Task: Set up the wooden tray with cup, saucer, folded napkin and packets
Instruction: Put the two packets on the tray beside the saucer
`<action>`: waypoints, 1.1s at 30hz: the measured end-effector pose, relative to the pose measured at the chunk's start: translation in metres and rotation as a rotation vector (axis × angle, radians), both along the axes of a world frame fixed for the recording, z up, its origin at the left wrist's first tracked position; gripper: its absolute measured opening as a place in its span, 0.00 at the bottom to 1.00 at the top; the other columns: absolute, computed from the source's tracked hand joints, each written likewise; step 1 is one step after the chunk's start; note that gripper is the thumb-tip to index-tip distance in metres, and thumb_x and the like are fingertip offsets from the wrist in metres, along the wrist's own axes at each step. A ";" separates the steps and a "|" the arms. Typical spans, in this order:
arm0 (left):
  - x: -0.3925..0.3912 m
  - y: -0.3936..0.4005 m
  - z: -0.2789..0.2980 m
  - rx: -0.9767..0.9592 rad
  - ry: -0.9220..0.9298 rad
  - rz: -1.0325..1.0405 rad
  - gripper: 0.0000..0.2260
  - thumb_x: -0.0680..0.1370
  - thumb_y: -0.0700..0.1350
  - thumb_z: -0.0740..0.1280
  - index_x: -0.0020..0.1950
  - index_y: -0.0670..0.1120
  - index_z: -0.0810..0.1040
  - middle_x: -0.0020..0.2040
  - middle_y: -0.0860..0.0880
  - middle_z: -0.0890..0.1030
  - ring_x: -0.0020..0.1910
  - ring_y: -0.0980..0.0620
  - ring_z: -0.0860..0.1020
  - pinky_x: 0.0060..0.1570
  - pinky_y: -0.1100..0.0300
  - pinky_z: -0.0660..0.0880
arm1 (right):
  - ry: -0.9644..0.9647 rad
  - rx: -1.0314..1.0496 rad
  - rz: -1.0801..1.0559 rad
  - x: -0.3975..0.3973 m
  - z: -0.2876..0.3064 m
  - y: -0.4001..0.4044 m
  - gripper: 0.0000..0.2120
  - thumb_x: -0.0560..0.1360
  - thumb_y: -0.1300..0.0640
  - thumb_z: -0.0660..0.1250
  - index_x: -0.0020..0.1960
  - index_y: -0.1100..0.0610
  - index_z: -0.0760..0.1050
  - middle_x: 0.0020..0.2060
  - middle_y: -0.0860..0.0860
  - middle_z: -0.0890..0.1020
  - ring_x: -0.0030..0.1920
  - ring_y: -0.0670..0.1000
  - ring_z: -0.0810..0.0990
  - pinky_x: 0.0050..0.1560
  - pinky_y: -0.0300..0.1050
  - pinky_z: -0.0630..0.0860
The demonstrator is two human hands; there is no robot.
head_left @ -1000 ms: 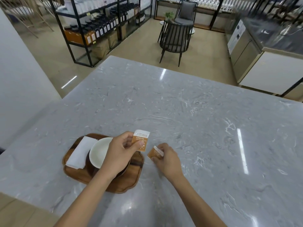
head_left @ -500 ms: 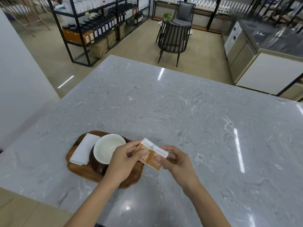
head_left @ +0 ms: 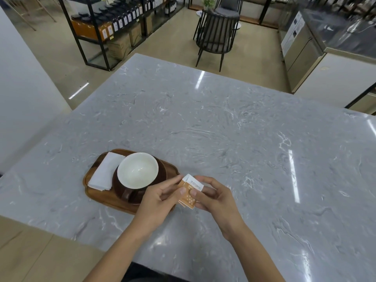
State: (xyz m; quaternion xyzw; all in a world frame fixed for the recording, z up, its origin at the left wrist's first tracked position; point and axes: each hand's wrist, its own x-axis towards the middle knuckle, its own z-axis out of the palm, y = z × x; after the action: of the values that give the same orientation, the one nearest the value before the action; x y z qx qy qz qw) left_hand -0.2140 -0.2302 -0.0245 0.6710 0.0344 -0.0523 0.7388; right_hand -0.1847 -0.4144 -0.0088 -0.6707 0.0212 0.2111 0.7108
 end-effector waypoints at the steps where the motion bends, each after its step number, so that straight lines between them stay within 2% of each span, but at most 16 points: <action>1: -0.001 -0.001 -0.001 0.001 0.007 -0.004 0.20 0.77 0.45 0.73 0.68 0.57 0.78 0.57 0.55 0.86 0.59 0.57 0.83 0.59 0.67 0.77 | 0.002 -0.002 -0.010 0.000 -0.002 0.000 0.13 0.75 0.57 0.76 0.58 0.46 0.82 0.48 0.54 0.88 0.49 0.53 0.88 0.45 0.38 0.82; 5: -0.008 -0.007 -0.011 0.138 0.038 0.122 0.23 0.75 0.38 0.75 0.67 0.53 0.78 0.55 0.57 0.86 0.53 0.55 0.85 0.56 0.64 0.79 | 0.003 -0.047 -0.067 0.004 -0.014 0.000 0.13 0.73 0.58 0.77 0.54 0.46 0.83 0.46 0.54 0.89 0.47 0.53 0.88 0.46 0.41 0.83; 9: -0.027 -0.017 -0.028 0.518 -0.093 0.279 0.19 0.74 0.40 0.76 0.61 0.55 0.81 0.50 0.60 0.85 0.45 0.60 0.84 0.44 0.68 0.80 | 0.024 -0.140 -0.062 0.010 -0.031 0.009 0.12 0.72 0.62 0.78 0.53 0.50 0.84 0.44 0.54 0.89 0.46 0.56 0.88 0.54 0.58 0.82; 11: -0.035 -0.019 -0.034 0.684 -0.141 0.270 0.18 0.74 0.42 0.76 0.63 0.53 0.82 0.47 0.59 0.84 0.39 0.59 0.81 0.38 0.70 0.77 | 0.041 -0.215 -0.044 0.014 -0.039 0.014 0.12 0.72 0.62 0.78 0.53 0.51 0.84 0.43 0.54 0.89 0.47 0.58 0.88 0.54 0.61 0.81; 13: -0.042 -0.019 -0.039 0.800 -0.150 0.263 0.21 0.74 0.43 0.76 0.66 0.51 0.81 0.48 0.57 0.84 0.38 0.62 0.79 0.41 0.72 0.74 | 0.047 -0.279 -0.028 0.019 -0.044 0.019 0.12 0.71 0.61 0.78 0.53 0.52 0.84 0.44 0.53 0.88 0.47 0.55 0.88 0.54 0.58 0.83; 16: -0.049 -0.016 -0.047 0.890 -0.179 0.268 0.21 0.74 0.43 0.75 0.67 0.47 0.80 0.58 0.53 0.84 0.53 0.57 0.82 0.51 0.67 0.76 | 0.040 -0.318 -0.013 0.024 -0.049 0.027 0.11 0.70 0.59 0.79 0.52 0.52 0.84 0.44 0.51 0.88 0.44 0.52 0.88 0.44 0.48 0.84; 18: -0.051 -0.013 -0.050 0.939 -0.174 0.267 0.21 0.75 0.44 0.75 0.68 0.46 0.79 0.62 0.51 0.83 0.56 0.54 0.83 0.53 0.64 0.78 | 0.048 -0.331 -0.025 0.028 -0.052 0.033 0.11 0.70 0.57 0.80 0.51 0.51 0.83 0.43 0.51 0.88 0.42 0.52 0.88 0.37 0.45 0.80; 22: -0.053 -0.006 -0.051 0.977 -0.202 0.230 0.21 0.75 0.45 0.74 0.68 0.45 0.79 0.65 0.49 0.82 0.60 0.53 0.82 0.56 0.60 0.80 | -0.018 -0.394 -0.024 0.036 -0.056 0.042 0.16 0.69 0.54 0.80 0.54 0.50 0.80 0.42 0.49 0.88 0.42 0.49 0.87 0.48 0.50 0.84; 24: -0.054 0.000 -0.051 0.975 -0.210 0.212 0.20 0.76 0.45 0.73 0.68 0.46 0.80 0.65 0.50 0.82 0.60 0.54 0.82 0.55 0.59 0.82 | -0.067 -0.433 0.005 0.035 -0.056 0.042 0.17 0.70 0.51 0.79 0.56 0.49 0.79 0.42 0.47 0.87 0.42 0.46 0.87 0.49 0.49 0.84; 28: -0.054 0.006 -0.049 0.961 -0.223 0.204 0.16 0.78 0.47 0.69 0.66 0.46 0.81 0.63 0.51 0.83 0.59 0.56 0.82 0.55 0.58 0.82 | -0.277 -0.526 0.071 0.027 -0.058 0.030 0.17 0.72 0.49 0.77 0.59 0.46 0.79 0.44 0.40 0.83 0.41 0.38 0.84 0.42 0.30 0.78; 30: -0.054 0.005 -0.048 0.971 -0.216 0.215 0.16 0.79 0.50 0.67 0.64 0.47 0.82 0.62 0.51 0.84 0.58 0.57 0.83 0.53 0.60 0.82 | -0.409 -0.554 0.109 0.021 -0.060 0.023 0.17 0.74 0.50 0.75 0.62 0.47 0.79 0.52 0.41 0.83 0.44 0.39 0.83 0.44 0.30 0.78; 33: -0.055 0.003 -0.046 1.035 -0.211 0.214 0.18 0.79 0.54 0.62 0.62 0.48 0.84 0.60 0.53 0.85 0.53 0.58 0.84 0.46 0.62 0.84 | -0.631 -0.783 0.195 0.012 -0.068 0.019 0.18 0.78 0.45 0.69 0.66 0.46 0.78 0.68 0.46 0.76 0.60 0.45 0.78 0.53 0.42 0.81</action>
State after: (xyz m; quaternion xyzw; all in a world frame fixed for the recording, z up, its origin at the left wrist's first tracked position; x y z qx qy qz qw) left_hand -0.2692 -0.2270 -0.0701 0.9418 0.0495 0.1146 0.3120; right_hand -0.1732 -0.3958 -0.0765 -0.9166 -0.1796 0.0401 0.3551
